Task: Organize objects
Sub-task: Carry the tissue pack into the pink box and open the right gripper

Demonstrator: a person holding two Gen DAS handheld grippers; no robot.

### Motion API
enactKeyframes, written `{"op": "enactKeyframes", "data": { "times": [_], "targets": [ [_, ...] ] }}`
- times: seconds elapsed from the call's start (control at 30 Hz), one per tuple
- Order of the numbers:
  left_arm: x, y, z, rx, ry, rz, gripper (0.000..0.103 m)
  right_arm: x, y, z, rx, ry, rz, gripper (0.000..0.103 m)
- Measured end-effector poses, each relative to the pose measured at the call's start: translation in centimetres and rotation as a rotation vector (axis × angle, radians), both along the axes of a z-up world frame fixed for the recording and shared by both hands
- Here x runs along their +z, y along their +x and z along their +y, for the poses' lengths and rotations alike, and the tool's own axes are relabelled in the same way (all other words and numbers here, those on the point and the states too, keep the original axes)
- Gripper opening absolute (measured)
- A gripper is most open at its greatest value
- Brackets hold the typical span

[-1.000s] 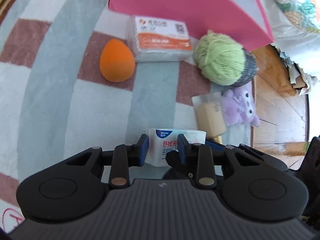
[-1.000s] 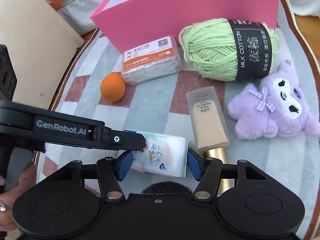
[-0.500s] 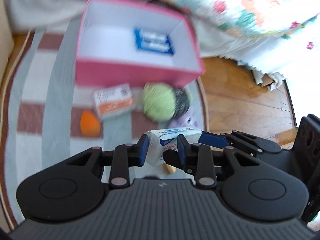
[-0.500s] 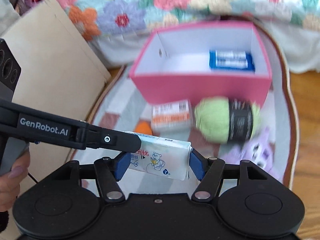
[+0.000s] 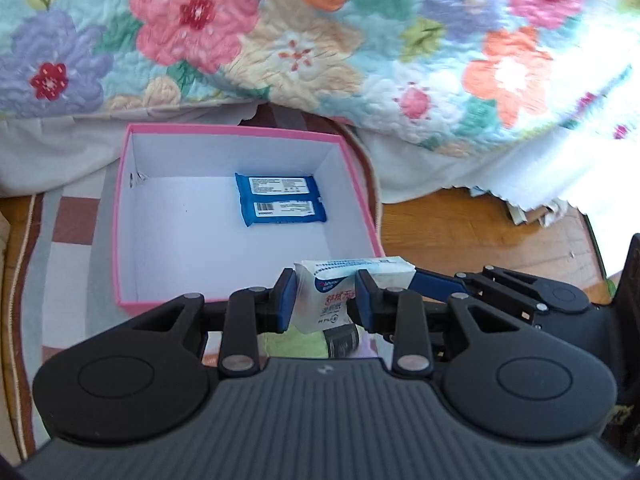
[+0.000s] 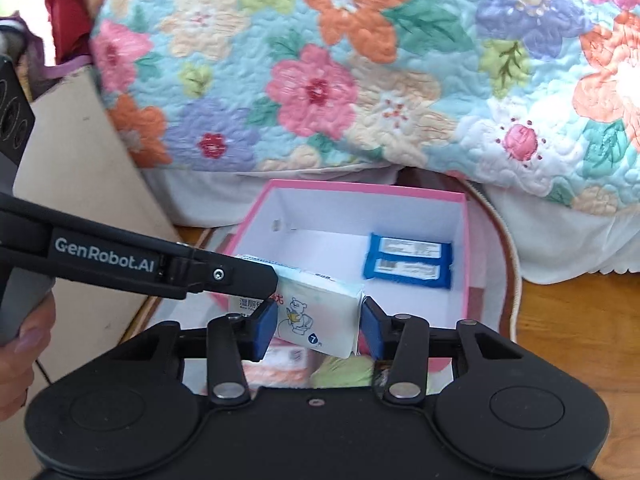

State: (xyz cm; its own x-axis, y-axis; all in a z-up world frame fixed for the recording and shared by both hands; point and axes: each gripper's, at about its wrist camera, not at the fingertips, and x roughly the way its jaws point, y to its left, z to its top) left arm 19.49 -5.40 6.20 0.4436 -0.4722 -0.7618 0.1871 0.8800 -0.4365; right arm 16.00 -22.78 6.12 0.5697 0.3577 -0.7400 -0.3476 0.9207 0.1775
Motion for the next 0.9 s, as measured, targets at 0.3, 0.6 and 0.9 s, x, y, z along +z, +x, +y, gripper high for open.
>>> {"op": "enactKeyframes", "data": {
  "times": [0.3, 0.6, 0.9],
  "targets": [
    [-7.8, 8.6, -0.4, 0.056, -0.024, 0.228, 0.030, -5.4, 9.9, 0.9, 0.015, -0.119, 0.233, 0.050],
    [-15.5, 11.6, -1.5, 0.099, -0.090, 0.384, 0.029, -11.9, 13.5, 1.6, 0.004, -0.247, 0.366, 0.047],
    [-18.3, 11.9, -3.0, 0.120, -0.099, 0.444, 0.029, -14.9, 14.2, 2.4, 0.024, -0.385, 0.387, 0.041]
  ]
}}
